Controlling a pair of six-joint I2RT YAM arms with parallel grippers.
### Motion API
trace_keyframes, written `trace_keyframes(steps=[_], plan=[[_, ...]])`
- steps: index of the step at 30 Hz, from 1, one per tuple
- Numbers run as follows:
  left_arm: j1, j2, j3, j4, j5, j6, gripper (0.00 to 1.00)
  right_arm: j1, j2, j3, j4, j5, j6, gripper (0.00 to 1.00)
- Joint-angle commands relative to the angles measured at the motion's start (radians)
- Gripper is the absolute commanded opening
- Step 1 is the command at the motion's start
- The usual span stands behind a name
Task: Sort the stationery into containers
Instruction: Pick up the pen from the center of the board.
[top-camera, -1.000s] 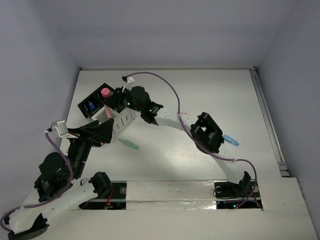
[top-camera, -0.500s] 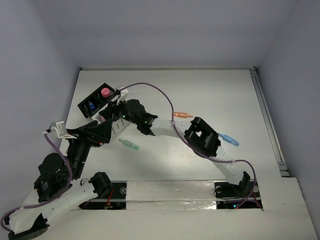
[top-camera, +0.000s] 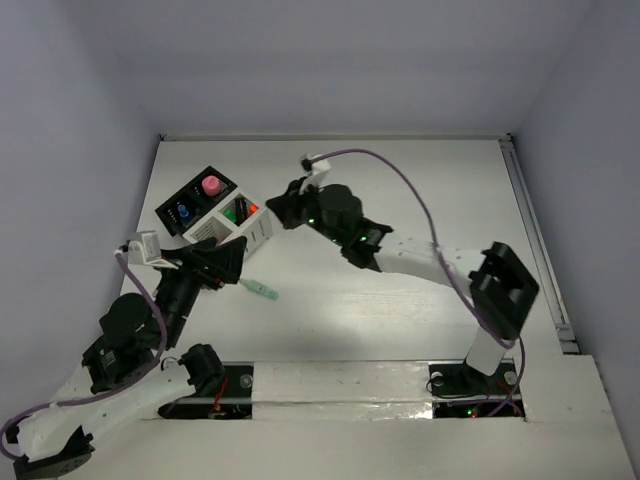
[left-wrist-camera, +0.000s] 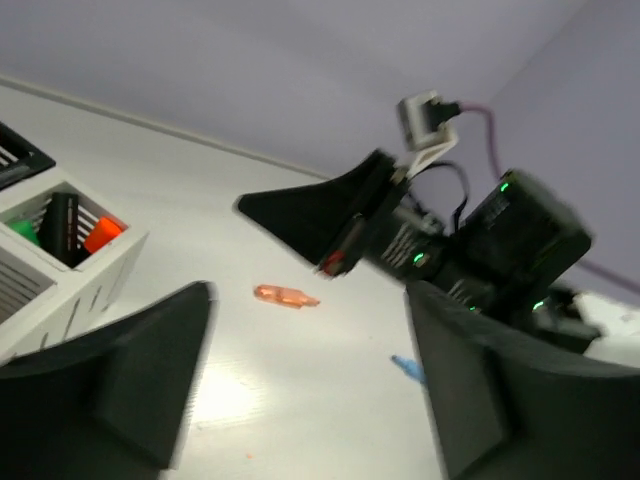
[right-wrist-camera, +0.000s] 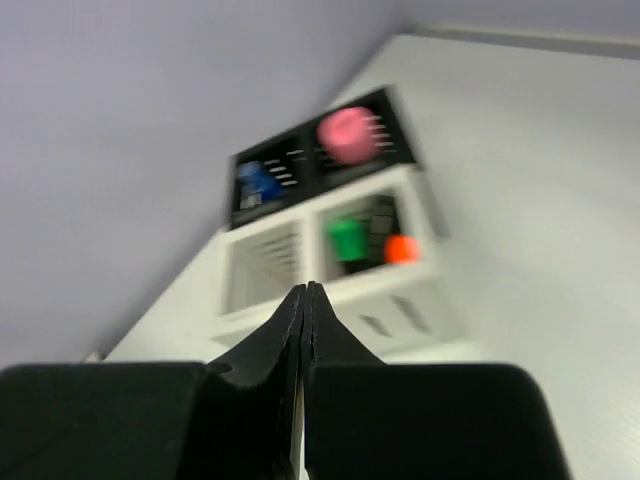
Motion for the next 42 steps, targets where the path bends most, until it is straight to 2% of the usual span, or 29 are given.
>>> trace_keyframes(steps=[1, 5, 8, 10, 11, 12, 13, 14, 16, 17, 18, 20, 28, 37, 42], plan=[[-0.005, 0.107, -0.042, 0.131, 0.127, 0.010, 0.70, -0.154, -0.153, -0.174, -0.232, 0.101, 0.085, 0.00], [-0.005, 0.202, -0.104, 0.255, 0.224, -0.016, 0.25, -0.304, -0.274, -0.335, -0.392, 0.048, 0.104, 0.00], [-0.005, 0.279, -0.153, 0.334, 0.283, -0.031, 0.13, -0.394, -0.290, -0.365, -0.516, 0.034, 0.070, 0.02], [-0.005, 0.314, -0.173, 0.400, 0.305, -0.042, 0.11, -0.428, -0.278, -0.363, -0.558, -0.027, 0.008, 0.11], [-0.005, 0.346, -0.188, 0.429, 0.320, -0.047, 0.11, -0.441, -0.253, -0.353, -0.564, -0.061, -0.026, 0.21], [-0.005, 0.362, -0.193, 0.438, 0.328, -0.053, 0.11, -0.441, -0.242, -0.328, -0.555, -0.087, -0.130, 0.26], [-0.005, 0.373, -0.197, 0.446, 0.334, -0.059, 0.11, -0.441, -0.227, -0.313, -0.550, -0.183, -0.194, 0.33], [-0.005, 0.389, -0.207, 0.452, 0.348, -0.062, 0.11, -0.441, -0.192, -0.290, -0.558, -0.213, -0.248, 0.42], [-0.005, 0.396, -0.217, 0.460, 0.359, -0.073, 0.11, -0.441, -0.150, -0.200, -0.610, -0.195, -0.368, 0.48], [-0.005, 0.391, -0.230, 0.460, 0.365, -0.076, 0.11, -0.441, -0.109, -0.172, -0.621, -0.210, -0.415, 0.58], [-0.005, 0.388, -0.234, 0.460, 0.365, -0.080, 0.11, -0.441, -0.089, -0.143, -0.646, -0.224, -0.504, 0.63], [-0.005, 0.368, -0.254, 0.460, 0.365, -0.088, 0.12, -0.441, -0.043, -0.052, -0.680, -0.221, -0.560, 0.70], [-0.005, 0.325, -0.262, 0.416, 0.344, -0.079, 0.13, -0.450, 0.233, 0.252, -0.990, -0.169, -0.776, 0.73], [-0.005, 0.340, -0.256, 0.405, 0.327, -0.062, 0.15, -0.450, 0.322, 0.434, -1.151, -0.299, -0.879, 0.73], [-0.005, 0.350, -0.254, 0.412, 0.322, -0.059, 0.16, -0.450, 0.393, 0.490, -1.217, -0.315, -0.893, 0.72]])
